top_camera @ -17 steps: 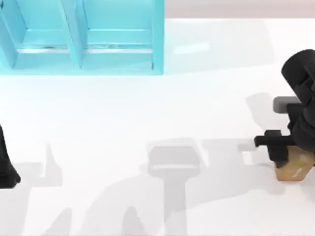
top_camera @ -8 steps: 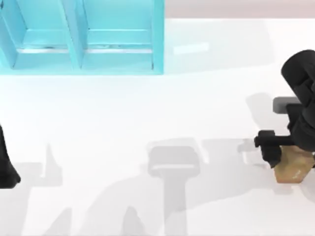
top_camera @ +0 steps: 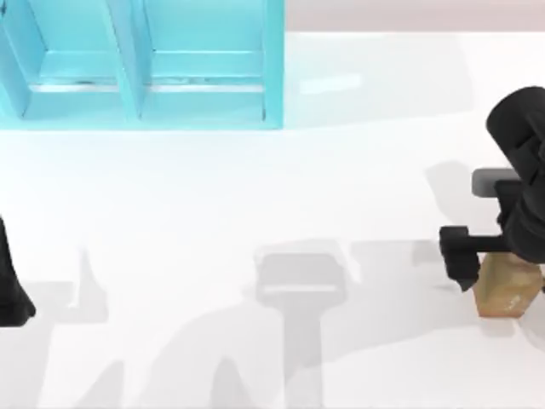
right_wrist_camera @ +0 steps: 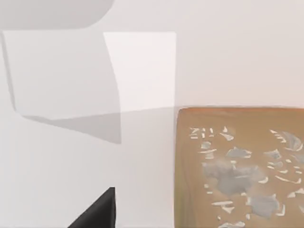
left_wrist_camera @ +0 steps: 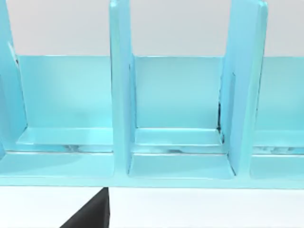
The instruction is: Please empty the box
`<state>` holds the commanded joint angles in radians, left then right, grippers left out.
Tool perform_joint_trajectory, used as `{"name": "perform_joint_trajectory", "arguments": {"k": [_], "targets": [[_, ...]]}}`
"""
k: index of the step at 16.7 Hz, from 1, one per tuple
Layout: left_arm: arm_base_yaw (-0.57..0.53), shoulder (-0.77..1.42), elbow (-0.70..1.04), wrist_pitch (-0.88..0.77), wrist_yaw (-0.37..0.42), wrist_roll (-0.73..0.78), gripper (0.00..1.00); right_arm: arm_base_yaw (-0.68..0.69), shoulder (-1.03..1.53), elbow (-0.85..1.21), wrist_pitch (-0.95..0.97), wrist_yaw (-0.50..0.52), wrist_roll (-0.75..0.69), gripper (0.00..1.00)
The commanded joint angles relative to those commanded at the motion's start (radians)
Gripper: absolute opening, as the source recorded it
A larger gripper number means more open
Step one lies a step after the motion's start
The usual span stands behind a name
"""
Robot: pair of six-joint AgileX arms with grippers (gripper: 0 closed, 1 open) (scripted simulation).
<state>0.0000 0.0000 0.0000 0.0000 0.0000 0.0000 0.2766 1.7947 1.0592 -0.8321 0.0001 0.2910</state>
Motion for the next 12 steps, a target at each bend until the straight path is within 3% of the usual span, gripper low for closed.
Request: {"name": "perform_joint_trajectory", "arguments": {"k": [12], "targets": [[0.000,0.000,0.000,0.000,0.000,0.000,1.00,-0.003,-0.102,0.215,-0.317,0.000,-0.004,1.00]]}}
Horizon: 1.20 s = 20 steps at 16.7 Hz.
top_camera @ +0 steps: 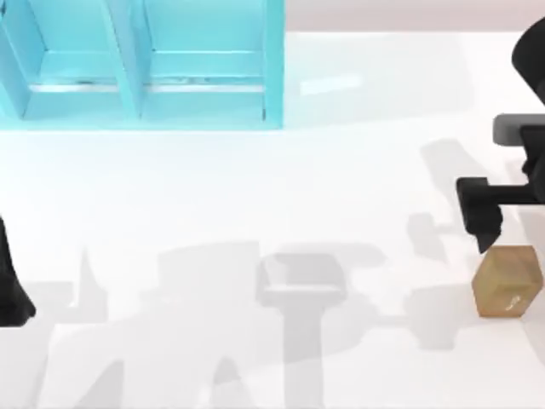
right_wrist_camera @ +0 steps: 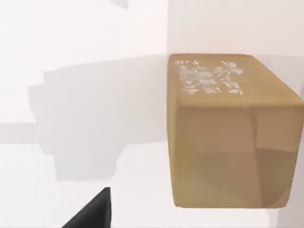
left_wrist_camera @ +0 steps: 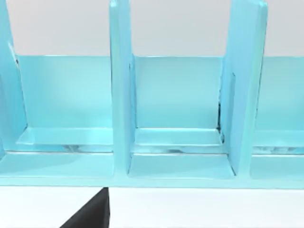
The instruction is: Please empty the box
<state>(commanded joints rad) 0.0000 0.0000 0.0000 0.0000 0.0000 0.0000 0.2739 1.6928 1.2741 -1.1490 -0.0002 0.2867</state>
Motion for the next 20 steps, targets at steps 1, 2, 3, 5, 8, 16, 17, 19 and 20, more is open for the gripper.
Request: {"name": "perform_joint_trajectory", "arguments": {"k": [1,2,3,5,8,16,17,19,20], "targets": [[0.000,0.000,0.000,0.000,0.000,0.000,1.00,0.000,0.000,0.000,0.000,0.000,0.000,1.00],[0.000,0.000,0.000,0.000,0.000,0.000,1.00,0.000,0.000,0.000,0.000,0.000,0.000,1.00],[0.000,0.000,0.000,0.000,0.000,0.000,1.00,0.002,0.004,-0.003,0.003,0.000,0.000,1.00],[0.000,0.000,0.000,0.000,0.000,0.000,1.00,-0.013,0.014,0.012,-0.005,0.000,-0.015,1.00],[0.000,0.000,0.000,0.000,0.000,0.000,1.00,-0.110,0.071,0.106,-0.051,-0.001,-0.112,1.00],[0.000,0.000,0.000,0.000,0.000,0.000,1.00,-0.602,0.281,0.487,-0.222,-0.004,-0.583,1.00],[0.000,0.000,0.000,0.000,0.000,0.000,1.00,-0.648,0.299,0.523,-0.237,-0.005,-0.629,1.00],[0.000,0.000,0.000,0.000,0.000,0.000,1.00,-0.708,0.323,0.575,-0.257,-0.005,-0.688,1.00],[0.000,0.000,0.000,0.000,0.000,0.000,1.00,-0.722,0.328,0.587,-0.262,-0.005,-0.702,1.00]]}}
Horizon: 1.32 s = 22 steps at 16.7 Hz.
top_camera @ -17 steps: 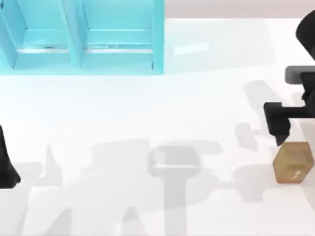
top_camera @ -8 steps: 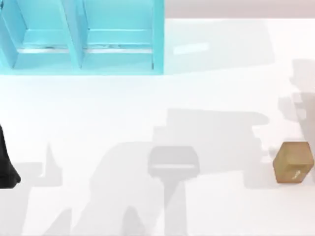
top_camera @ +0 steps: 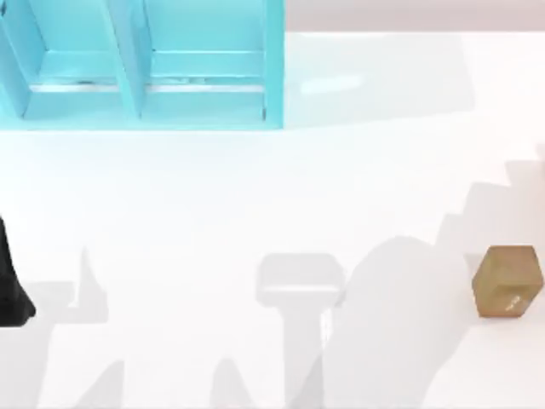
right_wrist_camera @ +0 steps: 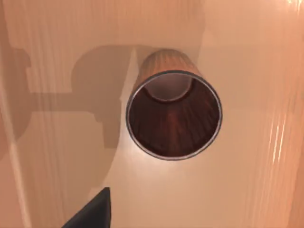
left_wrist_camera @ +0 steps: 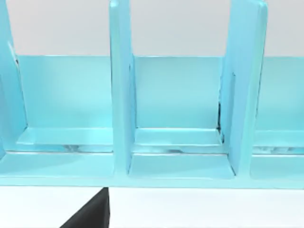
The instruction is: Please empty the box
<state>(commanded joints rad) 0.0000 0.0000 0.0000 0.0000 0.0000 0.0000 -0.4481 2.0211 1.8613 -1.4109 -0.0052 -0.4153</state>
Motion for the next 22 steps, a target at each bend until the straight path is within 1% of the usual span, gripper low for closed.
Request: {"name": "perform_joint_trajectory", "arguments": {"k": [5,7,11,18,22], "targets": [[0.000,0.000,0.000,0.000,0.000,0.000,1.00,0.000,-0.003,-0.002,0.003,0.001,-0.002,1.00],[0.000,0.000,0.000,0.000,0.000,0.000,1.00,0.001,-0.006,-0.035,0.029,0.000,0.001,1.00],[0.000,0.000,0.000,0.000,0.000,0.000,1.00,0.001,-0.006,-0.127,0.121,0.000,0.001,1.00],[0.000,0.000,0.000,0.000,0.000,0.000,1.00,0.001,0.037,-0.311,0.347,0.001,0.001,1.00],[0.000,0.000,0.000,0.000,0.000,0.000,1.00,0.002,0.045,-0.332,0.377,0.000,0.002,1.00]]}}
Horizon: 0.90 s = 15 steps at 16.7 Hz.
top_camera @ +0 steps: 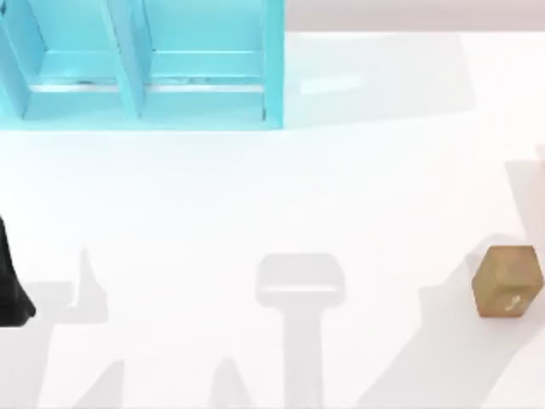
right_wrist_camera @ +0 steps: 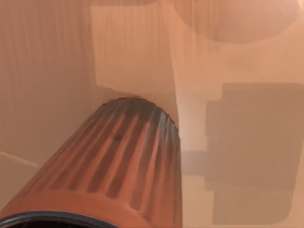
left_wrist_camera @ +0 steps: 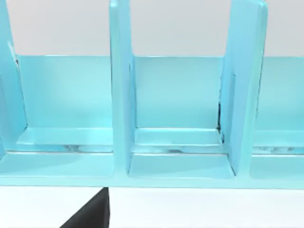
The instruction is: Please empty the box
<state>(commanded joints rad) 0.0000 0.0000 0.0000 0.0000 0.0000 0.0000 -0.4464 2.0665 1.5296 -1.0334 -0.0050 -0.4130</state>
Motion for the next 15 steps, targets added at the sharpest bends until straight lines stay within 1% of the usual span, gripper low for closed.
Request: {"name": "perform_joint_trajectory", "arguments": {"k": [2,15], "targets": [[0.000,0.000,0.000,0.000,0.000,0.000,1.00,0.000,0.000,0.000,0.000,0.000,0.000,1.00],[0.000,0.000,0.000,0.000,0.000,0.000,1.00,0.000,0.000,0.000,0.000,0.000,0.000,0.02]]}}
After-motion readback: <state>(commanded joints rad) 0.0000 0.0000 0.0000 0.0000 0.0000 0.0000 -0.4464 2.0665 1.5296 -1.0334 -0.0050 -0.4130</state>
